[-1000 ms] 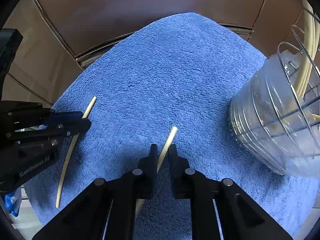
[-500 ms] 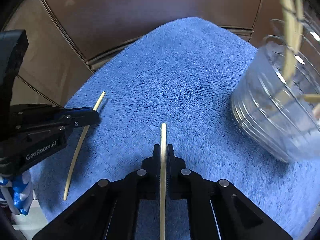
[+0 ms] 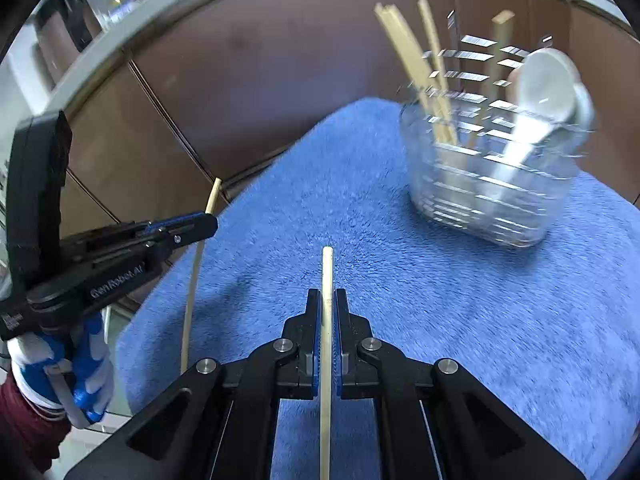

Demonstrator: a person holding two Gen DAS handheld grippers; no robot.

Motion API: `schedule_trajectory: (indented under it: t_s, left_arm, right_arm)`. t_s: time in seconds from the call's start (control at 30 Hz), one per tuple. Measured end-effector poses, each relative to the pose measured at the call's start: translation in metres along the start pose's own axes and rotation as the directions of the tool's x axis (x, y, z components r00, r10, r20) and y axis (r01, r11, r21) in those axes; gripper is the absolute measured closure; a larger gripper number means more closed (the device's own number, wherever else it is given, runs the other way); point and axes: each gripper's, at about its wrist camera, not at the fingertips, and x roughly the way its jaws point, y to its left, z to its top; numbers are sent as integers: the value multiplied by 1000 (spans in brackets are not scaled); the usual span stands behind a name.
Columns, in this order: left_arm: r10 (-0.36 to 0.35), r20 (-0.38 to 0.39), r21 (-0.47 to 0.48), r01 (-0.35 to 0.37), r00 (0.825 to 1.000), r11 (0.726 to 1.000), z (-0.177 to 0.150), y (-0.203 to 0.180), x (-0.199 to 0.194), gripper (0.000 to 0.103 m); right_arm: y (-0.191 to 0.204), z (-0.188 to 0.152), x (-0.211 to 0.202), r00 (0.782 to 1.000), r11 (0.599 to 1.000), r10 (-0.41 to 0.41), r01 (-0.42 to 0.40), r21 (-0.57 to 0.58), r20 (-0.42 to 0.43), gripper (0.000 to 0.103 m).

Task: Organize utensils
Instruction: 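Carry both chopsticks up and drop them into the wire holder while both tools open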

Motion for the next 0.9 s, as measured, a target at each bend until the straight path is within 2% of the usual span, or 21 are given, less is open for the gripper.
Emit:
schedule_trajectory:
  t_s: [0.17, 0.4, 0.9]
  left_arm:
    - [21, 115, 55, -28, 993, 998, -9, -26, -41, 98]
    - [11, 233, 114, -39, 972, 993, -25, -53, -87, 98]
    - [-15, 388, 183, -61, 922, 981, -61, -89, -165, 98]
  right_arm:
    - [3, -17, -44, 994, 1000, 2, -3, 11, 107, 98]
    - [11, -42, -101, 969, 1000, -15, 11, 17, 247, 98]
    - [34, -83, -178, 897, 999, -52, 54, 8, 439, 98]
